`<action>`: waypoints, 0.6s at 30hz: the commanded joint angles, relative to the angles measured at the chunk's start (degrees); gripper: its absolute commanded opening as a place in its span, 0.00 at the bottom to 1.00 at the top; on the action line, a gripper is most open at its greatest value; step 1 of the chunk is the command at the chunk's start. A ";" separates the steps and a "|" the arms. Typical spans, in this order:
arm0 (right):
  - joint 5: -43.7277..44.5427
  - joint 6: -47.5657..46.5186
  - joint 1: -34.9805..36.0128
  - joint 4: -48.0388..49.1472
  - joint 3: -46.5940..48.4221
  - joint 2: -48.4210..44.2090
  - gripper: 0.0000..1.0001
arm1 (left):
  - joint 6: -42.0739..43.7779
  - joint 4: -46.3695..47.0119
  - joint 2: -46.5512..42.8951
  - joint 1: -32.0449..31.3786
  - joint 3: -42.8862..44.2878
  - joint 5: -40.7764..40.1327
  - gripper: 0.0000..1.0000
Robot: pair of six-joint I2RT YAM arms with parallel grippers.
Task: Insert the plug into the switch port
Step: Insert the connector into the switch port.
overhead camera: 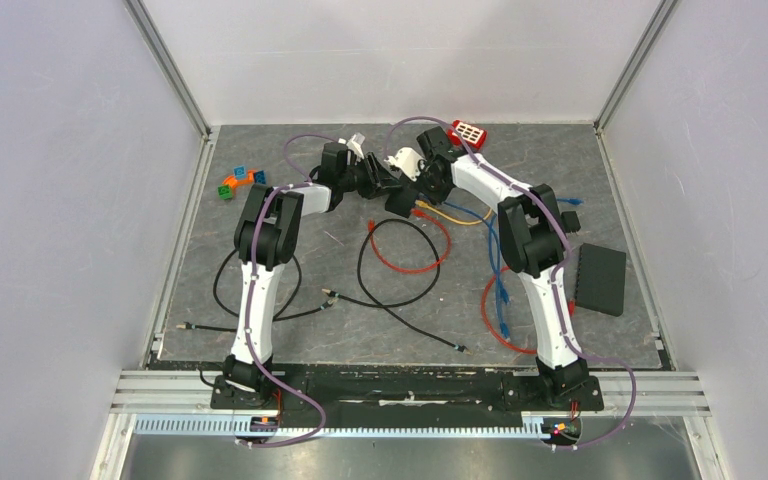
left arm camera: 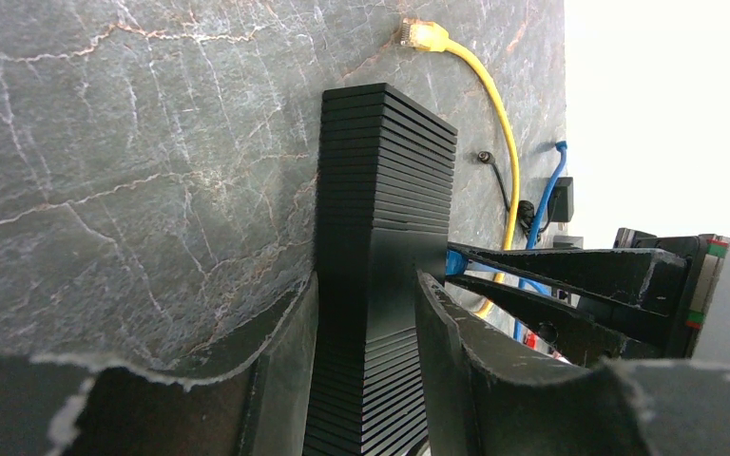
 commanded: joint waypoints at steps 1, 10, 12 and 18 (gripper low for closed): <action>-2.13 0.45 -0.17 7.45 -3.22 -1.59 0.00 | -0.95 0.31 -1.02 -1.00 -0.39 2.20 0.48; -7.41 -1.56 -0.17 12.78 -8.60 -5.22 0.00 | -0.69 0.20 -0.96 -1.05 -0.39 2.86 0.48; -8.81 -2.87 -0.17 13.43 -9.53 -5.54 0.00 | -0.85 0.27 -0.87 -1.13 -0.32 3.13 0.48; -11.52 -5.75 -0.23 13.44 -9.14 -3.97 0.00 | -1.65 1.63 -0.25 -1.31 0.41 4.73 0.48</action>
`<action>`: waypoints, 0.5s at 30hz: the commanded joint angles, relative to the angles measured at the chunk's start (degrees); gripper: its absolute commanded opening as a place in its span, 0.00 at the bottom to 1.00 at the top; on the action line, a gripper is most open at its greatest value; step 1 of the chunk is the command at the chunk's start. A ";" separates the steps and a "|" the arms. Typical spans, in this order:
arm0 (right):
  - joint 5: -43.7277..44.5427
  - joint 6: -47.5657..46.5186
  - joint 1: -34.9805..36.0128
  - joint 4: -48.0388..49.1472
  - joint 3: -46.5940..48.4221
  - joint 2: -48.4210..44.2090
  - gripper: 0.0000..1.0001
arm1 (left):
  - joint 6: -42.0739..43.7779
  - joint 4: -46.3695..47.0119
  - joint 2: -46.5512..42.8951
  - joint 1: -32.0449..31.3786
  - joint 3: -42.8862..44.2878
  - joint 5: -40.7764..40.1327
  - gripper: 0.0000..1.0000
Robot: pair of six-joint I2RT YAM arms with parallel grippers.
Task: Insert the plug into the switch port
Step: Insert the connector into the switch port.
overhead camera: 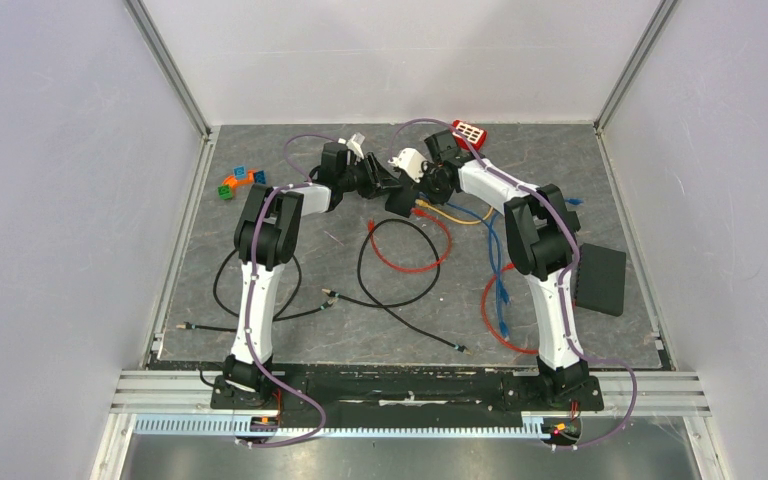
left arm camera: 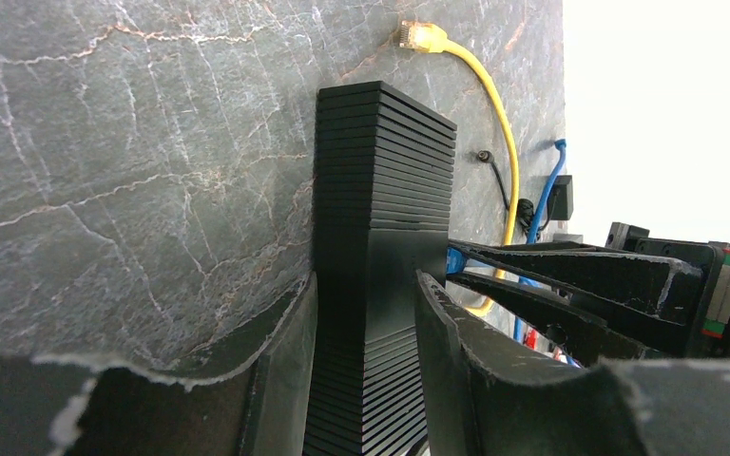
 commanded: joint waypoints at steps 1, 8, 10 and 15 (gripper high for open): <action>-7.88 -4.28 0.87 4.04 -0.46 0.29 0.00 | -1.79 2.00 0.00 -1.25 0.56 5.06 0.47; -9.61 -6.66 0.89 4.71 0.41 1.22 0.00 | -2.86 4.09 2.36 -1.65 2.25 10.27 0.47; -10.63 -5.74 0.84 4.85 1.58 2.06 0.00 | -2.87 4.20 2.41 -1.95 2.17 10.75 0.47; -14.18 -2.81 1.08 7.84 2.48 3.10 0.00 | -3.33 5.18 2.63 -3.20 2.10 11.65 0.46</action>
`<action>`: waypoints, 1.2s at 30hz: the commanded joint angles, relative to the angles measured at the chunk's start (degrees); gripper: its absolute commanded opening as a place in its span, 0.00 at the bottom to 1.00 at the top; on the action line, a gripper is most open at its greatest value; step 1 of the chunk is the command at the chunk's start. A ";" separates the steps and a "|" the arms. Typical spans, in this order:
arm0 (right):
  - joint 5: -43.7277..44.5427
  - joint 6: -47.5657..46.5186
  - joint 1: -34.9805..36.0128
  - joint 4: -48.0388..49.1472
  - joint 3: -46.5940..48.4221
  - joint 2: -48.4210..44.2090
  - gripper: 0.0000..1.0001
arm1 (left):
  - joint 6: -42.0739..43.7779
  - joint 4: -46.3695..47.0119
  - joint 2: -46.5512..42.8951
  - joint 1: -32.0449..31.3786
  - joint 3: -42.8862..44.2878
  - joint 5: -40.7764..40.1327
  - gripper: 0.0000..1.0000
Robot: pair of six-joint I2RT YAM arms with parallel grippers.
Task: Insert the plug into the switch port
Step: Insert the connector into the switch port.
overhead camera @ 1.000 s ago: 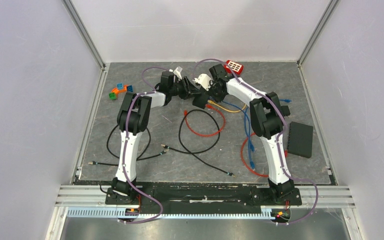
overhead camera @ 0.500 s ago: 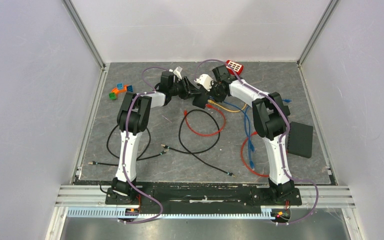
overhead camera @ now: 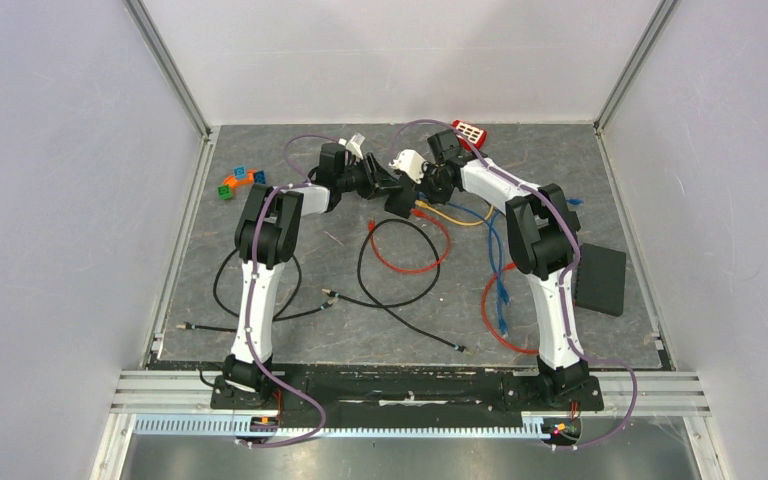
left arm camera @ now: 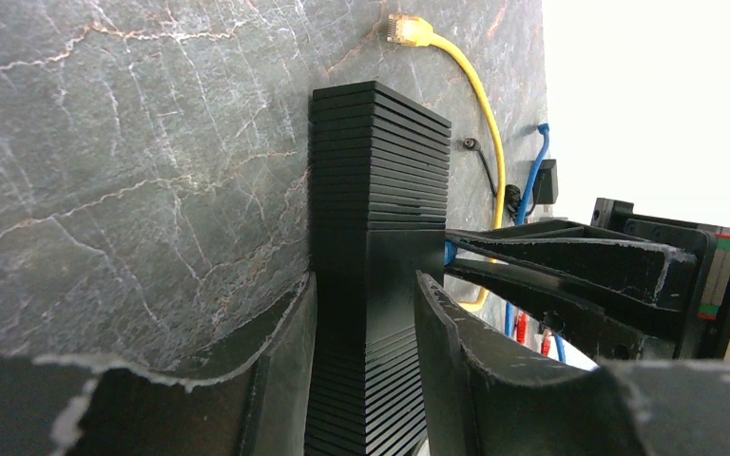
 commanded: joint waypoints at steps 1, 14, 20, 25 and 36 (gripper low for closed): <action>-9.67 1.93 2.06 8.60 2.03 2.78 0.00 | -3.16 3.06 1.39 -4.12 1.88 7.66 0.46; -15.76 -0.50 4.30 18.05 -1.91 1.03 0.00 | -6.46 8.66 2.37 -7.80 0.75 14.02 0.44; -16.71 0.04 4.58 24.44 -6.16 -1.97 0.00 | -4.82 7.92 2.17 -8.79 -0.66 16.06 0.42; -20.83 -1.08 4.62 28.59 -7.69 -2.53 0.00 | -5.16 10.24 2.07 -10.88 -1.51 19.38 0.42; -21.81 -3.84 5.78 20.90 -3.56 -1.38 0.00 | 3.04 4.54 -0.52 -11.54 0.09 19.01 0.39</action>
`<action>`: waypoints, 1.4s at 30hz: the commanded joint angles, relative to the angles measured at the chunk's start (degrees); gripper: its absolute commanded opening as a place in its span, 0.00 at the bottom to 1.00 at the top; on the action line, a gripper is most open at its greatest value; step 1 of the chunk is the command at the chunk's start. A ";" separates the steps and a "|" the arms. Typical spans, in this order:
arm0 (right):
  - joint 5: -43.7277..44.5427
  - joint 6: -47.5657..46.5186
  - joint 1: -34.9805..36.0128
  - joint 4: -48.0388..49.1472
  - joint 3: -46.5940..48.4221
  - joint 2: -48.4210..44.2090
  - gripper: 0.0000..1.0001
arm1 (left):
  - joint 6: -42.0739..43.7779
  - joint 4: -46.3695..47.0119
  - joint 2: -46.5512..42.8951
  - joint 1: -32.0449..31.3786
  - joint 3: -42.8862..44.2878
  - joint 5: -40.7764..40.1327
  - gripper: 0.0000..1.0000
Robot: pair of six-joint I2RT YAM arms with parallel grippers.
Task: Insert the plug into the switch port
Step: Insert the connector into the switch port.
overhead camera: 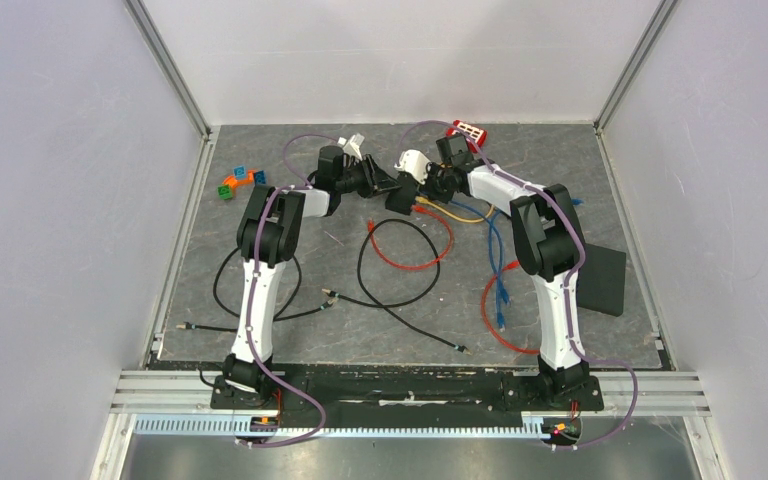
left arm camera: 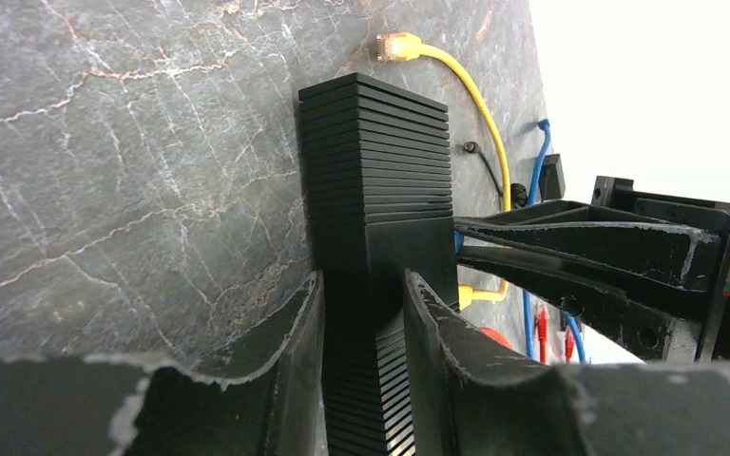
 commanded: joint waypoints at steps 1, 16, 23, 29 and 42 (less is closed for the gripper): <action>-18.40 0.30 6.86 8.94 5.02 1.59 0.00 | 2.69 -3.67 -2.19 -11.69 1.47 17.68 0.39; -19.46 10.08 8.24 24.55 1.50 2.09 0.00 | -8.68 12.59 -1.65 -15.09 -1.89 19.61 0.38; -28.08 3.01 8.32 17.81 2.95 3.37 0.00 | -8.58 12.63 -1.67 -15.75 -1.45 19.63 0.38; -21.48 -6.78 9.37 17.37 -2.53 -1.81 0.00 | -8.58 12.59 -1.51 -16.05 -1.34 19.62 0.38; -25.11 -8.01 10.31 20.09 -3.87 -2.71 0.00 | -1.21 5.94 -3.93 -17.13 -2.20 20.76 0.37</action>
